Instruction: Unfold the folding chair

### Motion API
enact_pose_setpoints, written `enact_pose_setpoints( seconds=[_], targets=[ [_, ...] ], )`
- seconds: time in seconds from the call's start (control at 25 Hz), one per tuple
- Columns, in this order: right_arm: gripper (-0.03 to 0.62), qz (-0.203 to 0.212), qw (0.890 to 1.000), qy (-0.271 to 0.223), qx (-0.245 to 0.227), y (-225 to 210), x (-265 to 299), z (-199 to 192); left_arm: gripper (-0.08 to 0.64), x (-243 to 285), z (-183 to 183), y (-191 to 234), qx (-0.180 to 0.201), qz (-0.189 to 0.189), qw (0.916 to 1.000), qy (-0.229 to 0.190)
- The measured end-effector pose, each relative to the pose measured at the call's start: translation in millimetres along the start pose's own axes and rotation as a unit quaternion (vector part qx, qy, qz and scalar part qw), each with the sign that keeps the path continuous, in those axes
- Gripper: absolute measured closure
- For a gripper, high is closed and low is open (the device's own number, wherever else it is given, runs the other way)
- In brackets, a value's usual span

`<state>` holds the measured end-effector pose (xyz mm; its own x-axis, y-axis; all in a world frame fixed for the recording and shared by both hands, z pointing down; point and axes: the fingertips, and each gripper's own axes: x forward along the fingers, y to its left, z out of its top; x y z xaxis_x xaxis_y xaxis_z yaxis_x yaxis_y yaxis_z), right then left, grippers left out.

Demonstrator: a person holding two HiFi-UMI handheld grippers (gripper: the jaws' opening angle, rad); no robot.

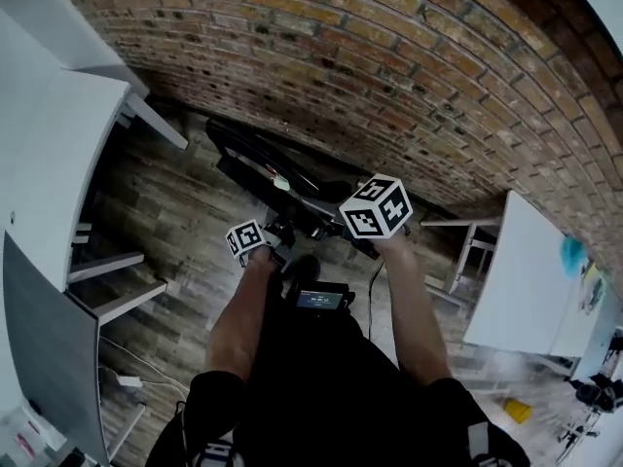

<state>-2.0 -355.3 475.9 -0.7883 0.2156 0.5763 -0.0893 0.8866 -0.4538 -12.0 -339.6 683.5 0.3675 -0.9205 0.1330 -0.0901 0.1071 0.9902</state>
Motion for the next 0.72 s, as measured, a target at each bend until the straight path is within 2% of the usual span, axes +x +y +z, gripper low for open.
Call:
enact_pose_setpoints(
  seconds=[0.28, 0.48, 0.72],
  targets=[
    [0.476, -0.027, 1.0, -0.009, -0.003, 36, 2, -21, 0.523, -29, -21, 2, -0.011, -0.021, 0.9994, 0.025],
    [0.473, -0.047, 0.999, -0.009, -0.011, 80, 19, -36, 0.523, -63, -30, 7, -0.025, -0.027, 0.9978, 0.055],
    [0.472, -0.09, 0.996, -0.029, 0.009, 120, 46, -43, 0.523, -103, -26, 15, -0.011, -0.032, 0.9942, 0.102]
  ],
)
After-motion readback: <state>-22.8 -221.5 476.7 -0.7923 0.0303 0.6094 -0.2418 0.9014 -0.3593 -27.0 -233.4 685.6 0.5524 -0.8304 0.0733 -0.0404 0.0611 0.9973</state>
